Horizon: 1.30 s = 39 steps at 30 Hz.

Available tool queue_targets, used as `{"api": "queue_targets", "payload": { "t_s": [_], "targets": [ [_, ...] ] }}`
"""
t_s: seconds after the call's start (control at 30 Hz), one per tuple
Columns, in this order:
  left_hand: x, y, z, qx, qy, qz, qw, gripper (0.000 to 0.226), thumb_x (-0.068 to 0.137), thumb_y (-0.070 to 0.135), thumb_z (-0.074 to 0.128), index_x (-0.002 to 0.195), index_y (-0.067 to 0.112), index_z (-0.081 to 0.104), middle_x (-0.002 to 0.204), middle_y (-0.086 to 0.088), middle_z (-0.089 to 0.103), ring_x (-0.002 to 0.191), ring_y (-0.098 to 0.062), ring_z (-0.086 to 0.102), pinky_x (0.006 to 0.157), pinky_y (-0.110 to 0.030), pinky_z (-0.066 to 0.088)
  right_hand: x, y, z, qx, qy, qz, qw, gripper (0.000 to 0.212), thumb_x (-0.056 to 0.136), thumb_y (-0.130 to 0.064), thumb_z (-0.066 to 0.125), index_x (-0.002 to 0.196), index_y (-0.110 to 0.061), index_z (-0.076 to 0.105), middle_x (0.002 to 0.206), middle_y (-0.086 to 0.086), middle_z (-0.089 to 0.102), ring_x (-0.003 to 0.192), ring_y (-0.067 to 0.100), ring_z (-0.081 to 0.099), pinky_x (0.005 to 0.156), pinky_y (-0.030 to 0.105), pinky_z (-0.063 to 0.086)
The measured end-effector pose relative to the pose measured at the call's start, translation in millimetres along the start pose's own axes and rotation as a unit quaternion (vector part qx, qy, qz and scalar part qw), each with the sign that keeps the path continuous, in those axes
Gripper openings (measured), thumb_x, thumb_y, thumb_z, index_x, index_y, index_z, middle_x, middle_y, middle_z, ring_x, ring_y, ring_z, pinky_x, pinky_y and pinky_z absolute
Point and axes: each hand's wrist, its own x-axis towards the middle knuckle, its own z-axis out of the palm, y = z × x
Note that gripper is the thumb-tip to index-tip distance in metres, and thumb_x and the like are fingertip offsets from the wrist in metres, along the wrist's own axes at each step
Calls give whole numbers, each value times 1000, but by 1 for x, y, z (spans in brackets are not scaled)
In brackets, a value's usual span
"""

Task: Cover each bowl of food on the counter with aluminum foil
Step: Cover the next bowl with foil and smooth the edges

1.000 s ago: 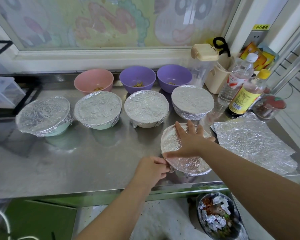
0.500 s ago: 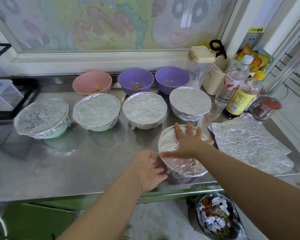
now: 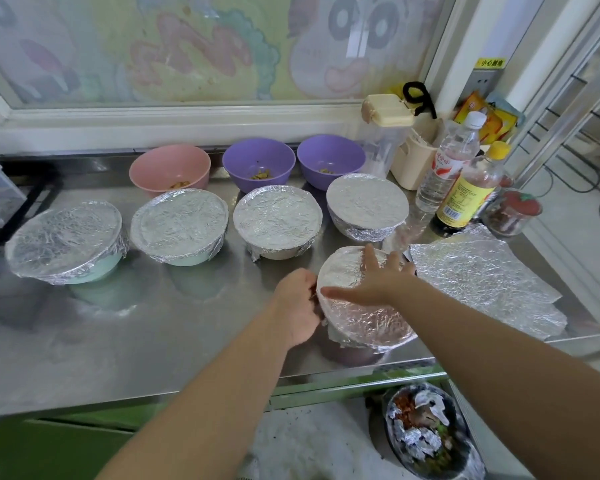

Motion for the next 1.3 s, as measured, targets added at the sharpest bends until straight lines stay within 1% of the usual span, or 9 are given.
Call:
{"api": "queue_targets", "payload": {
  "t_s": [0.13,0.2,0.3,0.47,0.6,0.7,0.9,1.13,1.3],
  "targets": [
    [11,6,-8,-35,37,54,997,16,94,12,43,86,14,56,89,-5,54,75,-15,47,64,-29,37,0,14,-21,-23,-8,-12,1000,153,38,-103,44,156,-34,-23,166,16,-21,152,48,-8,122,64,10],
    [16,-2,-20,-2,76,113,991,22,99,11,44,104,15,65,102,0,63,88,-12,57,80,-27,47,1,17,-21,-32,4,-59,998,153,35,-105,48,155,-40,-23,164,10,-29,150,47,-18,117,73,8],
    [14,-27,-40,177,132,148,964,39,97,10,48,130,26,59,124,2,64,109,-15,61,106,-37,46,0,13,-15,-61,23,-146,987,148,41,-100,58,152,-49,-25,163,-2,-33,147,42,-30,110,82,1],
    [5,-57,-45,144,41,68,986,58,85,7,67,138,23,48,121,-4,66,109,-18,63,88,-33,54,6,8,-8,-103,7,-171,980,144,46,-94,67,152,-52,-21,164,-7,-31,149,41,-27,109,83,4],
    [8,-59,-43,58,40,42,997,65,80,5,71,139,21,48,72,2,59,60,-8,44,51,-20,31,9,10,-6,-88,-4,-167,982,144,47,-91,70,154,-51,-18,165,-7,-28,149,42,-28,109,82,6],
    [6,-53,-45,-33,22,3,999,53,89,-3,63,137,18,51,69,1,59,51,-6,44,43,-16,32,11,10,-5,-77,-9,-165,983,149,37,-97,64,152,-52,-20,165,-8,-29,147,42,-30,108,84,6],
    [-3,-48,-46,-118,-26,-63,991,3,94,9,60,93,10,63,64,-3,60,52,-10,58,47,-18,46,13,11,-3,-79,-13,-166,983,151,29,-100,55,151,-53,-23,164,-7,-31,147,42,-30,107,85,5],
    [-2,-52,-38,-204,-34,-60,977,14,96,9,56,87,1,62,62,-7,57,53,-14,60,61,-29,60,13,11,-3,-77,-11,-166,983,152,29,-100,55,150,-52,-23,164,-6,-31,148,42,-30,107,85,7],
    [0,-59,-38,-222,-10,-29,975,7,96,4,56,102,6,59,69,-8,61,56,-14,62,63,-29,62,12,11,-2,-80,-7,-165,983,148,38,-97,61,151,-53,-23,164,-6,-31,148,41,-29,105,86,4]
  ]
}}
